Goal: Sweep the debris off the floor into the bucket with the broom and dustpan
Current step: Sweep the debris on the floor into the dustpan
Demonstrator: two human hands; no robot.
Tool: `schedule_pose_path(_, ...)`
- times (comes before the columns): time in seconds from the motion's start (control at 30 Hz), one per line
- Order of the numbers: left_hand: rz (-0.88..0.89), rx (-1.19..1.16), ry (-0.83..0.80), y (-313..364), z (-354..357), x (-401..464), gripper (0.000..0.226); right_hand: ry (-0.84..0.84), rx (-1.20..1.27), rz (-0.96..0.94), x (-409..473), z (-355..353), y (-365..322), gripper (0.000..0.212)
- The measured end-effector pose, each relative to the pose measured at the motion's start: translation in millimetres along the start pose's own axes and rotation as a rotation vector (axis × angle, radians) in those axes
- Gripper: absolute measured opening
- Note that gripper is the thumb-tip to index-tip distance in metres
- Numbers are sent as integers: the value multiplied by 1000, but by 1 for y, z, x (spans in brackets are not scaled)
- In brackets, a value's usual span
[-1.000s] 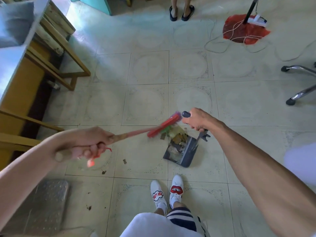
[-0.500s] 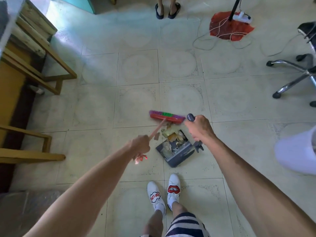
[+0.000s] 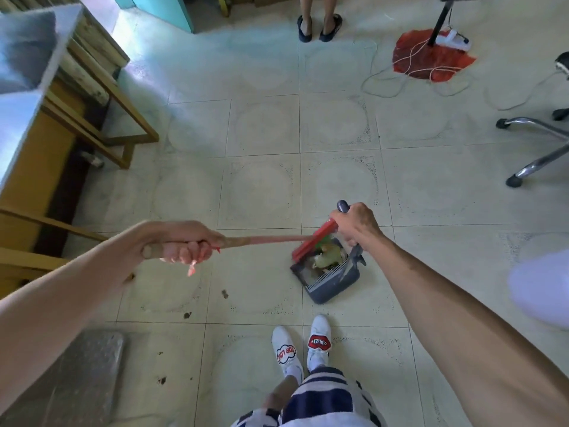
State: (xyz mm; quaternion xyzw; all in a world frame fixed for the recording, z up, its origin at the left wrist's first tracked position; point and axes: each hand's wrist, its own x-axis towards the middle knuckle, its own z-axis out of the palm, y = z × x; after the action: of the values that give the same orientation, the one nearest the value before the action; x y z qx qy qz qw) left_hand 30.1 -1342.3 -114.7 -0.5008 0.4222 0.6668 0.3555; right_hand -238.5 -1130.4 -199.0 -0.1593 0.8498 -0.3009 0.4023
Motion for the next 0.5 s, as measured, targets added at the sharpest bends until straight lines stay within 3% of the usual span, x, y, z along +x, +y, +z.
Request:
schedule_pose_path(0.13,59,58,16,8,-17,2,29,-11,-20,-19,-2,-5,3,16)
schedule_pose_path(0.3,162,234,143,21,28,45,28,-9,-35,-27,-10,-11,15,22)
schedule_pose_path(0.4,129,643,368,21,55,87,35,-1,-40,-12,-14,-21,28,23)
schedule_pose_path(0.5,219,1017,628,10,90,110,34,23,1,52,-16,-32,43,24)
